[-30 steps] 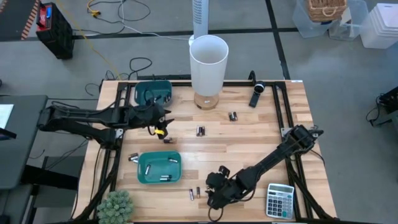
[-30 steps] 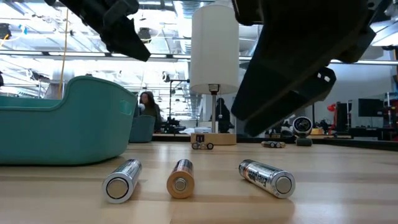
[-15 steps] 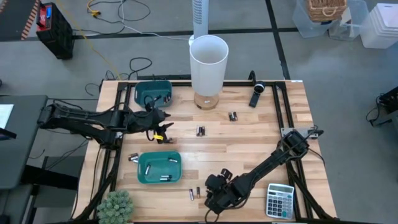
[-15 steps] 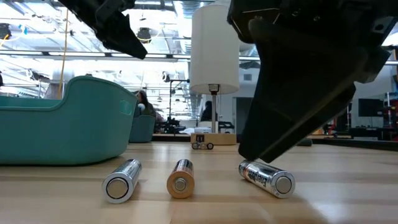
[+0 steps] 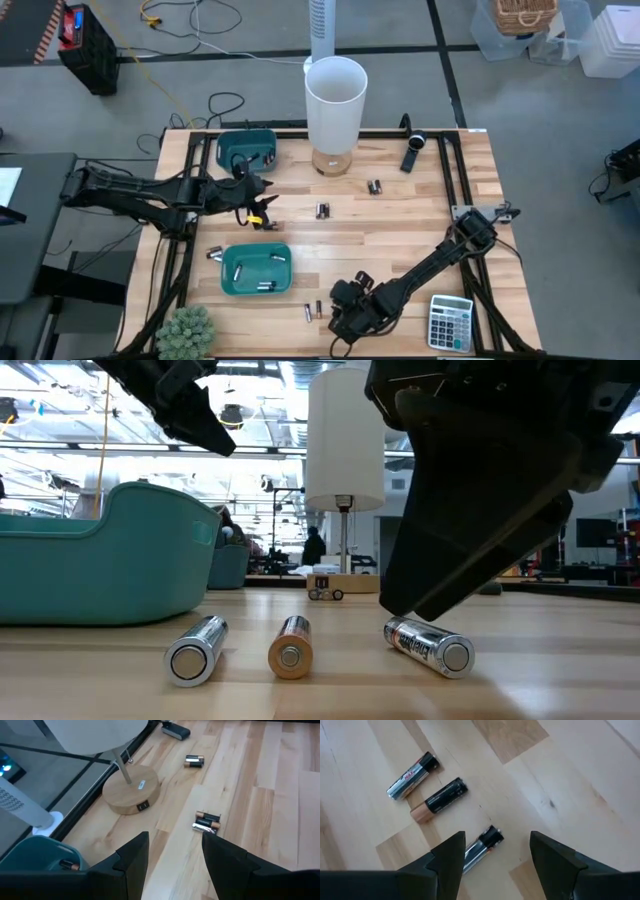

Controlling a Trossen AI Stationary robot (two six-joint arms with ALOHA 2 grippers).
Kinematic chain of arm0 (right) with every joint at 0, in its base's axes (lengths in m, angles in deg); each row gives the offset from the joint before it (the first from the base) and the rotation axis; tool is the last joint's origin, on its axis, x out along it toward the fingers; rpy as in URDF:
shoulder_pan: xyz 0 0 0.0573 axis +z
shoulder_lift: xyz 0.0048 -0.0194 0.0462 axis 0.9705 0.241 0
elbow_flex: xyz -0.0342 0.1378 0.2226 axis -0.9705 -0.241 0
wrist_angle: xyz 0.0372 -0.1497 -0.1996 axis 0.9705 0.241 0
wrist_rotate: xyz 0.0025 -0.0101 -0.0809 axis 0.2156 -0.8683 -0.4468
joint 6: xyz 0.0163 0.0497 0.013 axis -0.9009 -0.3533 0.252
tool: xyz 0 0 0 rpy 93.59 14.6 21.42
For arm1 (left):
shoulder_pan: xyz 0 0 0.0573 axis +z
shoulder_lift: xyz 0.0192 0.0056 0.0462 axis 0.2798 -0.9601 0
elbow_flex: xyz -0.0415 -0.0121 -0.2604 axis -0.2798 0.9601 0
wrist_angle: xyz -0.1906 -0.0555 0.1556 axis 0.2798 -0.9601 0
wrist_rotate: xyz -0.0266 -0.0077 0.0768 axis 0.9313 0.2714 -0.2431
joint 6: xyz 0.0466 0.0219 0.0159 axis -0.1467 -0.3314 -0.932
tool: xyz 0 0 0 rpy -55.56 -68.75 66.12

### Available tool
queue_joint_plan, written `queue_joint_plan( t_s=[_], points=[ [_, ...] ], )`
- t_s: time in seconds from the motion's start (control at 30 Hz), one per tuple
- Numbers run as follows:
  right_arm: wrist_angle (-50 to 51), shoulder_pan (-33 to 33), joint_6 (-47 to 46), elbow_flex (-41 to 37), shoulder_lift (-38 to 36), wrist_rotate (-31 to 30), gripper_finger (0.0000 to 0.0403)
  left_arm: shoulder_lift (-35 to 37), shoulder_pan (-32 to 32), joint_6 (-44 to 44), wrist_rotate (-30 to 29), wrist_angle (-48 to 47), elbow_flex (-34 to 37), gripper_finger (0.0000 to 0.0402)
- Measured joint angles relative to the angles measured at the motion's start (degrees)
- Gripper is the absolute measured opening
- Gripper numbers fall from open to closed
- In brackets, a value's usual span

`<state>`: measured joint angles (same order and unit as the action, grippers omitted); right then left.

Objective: Sort batteries
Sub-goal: Put the silver battery into the green bin

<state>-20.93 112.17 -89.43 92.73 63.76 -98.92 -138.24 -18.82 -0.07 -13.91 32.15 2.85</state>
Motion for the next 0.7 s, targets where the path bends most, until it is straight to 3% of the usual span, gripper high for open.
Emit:
queue_joint_plan(
  t_s=[0.53,0.7],
  points=[
    [-2.0,0.2,-1.8,0.1,2.9,-0.6,0.0240,0.0,0.0,0.6,0.1,-0.2,0.0,0.0178],
    [-0.9,0.2,-1.9,0.2,2.8,-0.7,0.0220,0.0,0.0,0.6,0.0,-0.2,0.0,0.0178]
  ],
)
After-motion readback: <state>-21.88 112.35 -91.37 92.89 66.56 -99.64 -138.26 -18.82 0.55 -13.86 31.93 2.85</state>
